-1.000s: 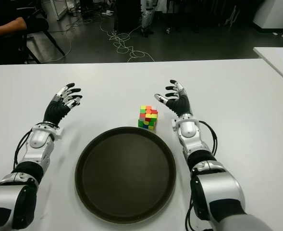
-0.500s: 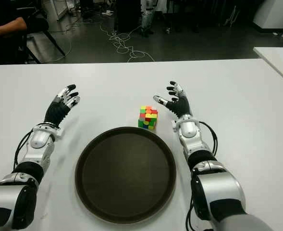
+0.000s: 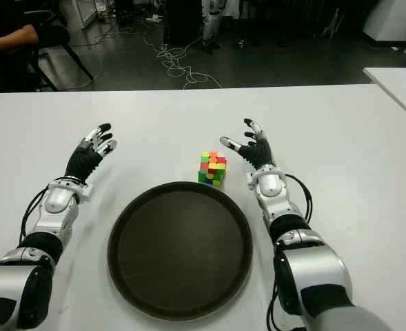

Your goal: Pick up the Rubik's Cube and put it in the plate

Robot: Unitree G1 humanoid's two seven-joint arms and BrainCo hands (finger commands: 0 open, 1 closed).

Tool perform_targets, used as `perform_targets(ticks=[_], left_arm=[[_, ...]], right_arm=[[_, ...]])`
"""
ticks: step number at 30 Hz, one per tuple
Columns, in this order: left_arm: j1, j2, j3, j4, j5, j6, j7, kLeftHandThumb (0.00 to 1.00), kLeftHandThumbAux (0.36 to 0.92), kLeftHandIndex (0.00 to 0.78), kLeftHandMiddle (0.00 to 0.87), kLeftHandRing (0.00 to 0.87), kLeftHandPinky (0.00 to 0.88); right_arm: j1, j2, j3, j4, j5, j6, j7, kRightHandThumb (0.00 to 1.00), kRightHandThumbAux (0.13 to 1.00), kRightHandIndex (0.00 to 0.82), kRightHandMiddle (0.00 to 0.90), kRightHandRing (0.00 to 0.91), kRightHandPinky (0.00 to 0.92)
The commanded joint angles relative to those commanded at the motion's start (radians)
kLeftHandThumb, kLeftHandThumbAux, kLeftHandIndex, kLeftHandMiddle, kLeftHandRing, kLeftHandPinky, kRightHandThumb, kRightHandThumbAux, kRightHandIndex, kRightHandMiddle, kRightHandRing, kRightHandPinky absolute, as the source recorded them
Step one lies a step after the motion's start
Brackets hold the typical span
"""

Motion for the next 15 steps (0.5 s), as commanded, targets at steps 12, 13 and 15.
perform_targets(ticks=[12,13,15], left_arm=[[-0.002,0.002,-0.007,0.005,0.008,-0.012,0.015,0.162,0.556,0.011,0.051,0.056,0.097],[-0.003,0.002,-0.008,0.005,0.008,-0.013,0.016,0.161,0.554,0.01,0.049,0.054,0.095],[-0.003,0.002,-0.009,0.005,0.009,-0.013,0.017,0.158,0.551,0.009,0.049,0.054,0.095]], right_arm=[[0.0,-0.009,0.031,0.0,-0.039,-0.008,-0.041,0.045,0.562,0.05,0.111,0.143,0.187],[0.001,-0.01,0.036,0.0,-0.046,-0.011,-0.047,0.043,0.561,0.052,0.114,0.146,0.191],[0.002,-0.013,0.044,0.0,-0.058,-0.02,-0.059,0.042,0.563,0.054,0.118,0.15,0.195]])
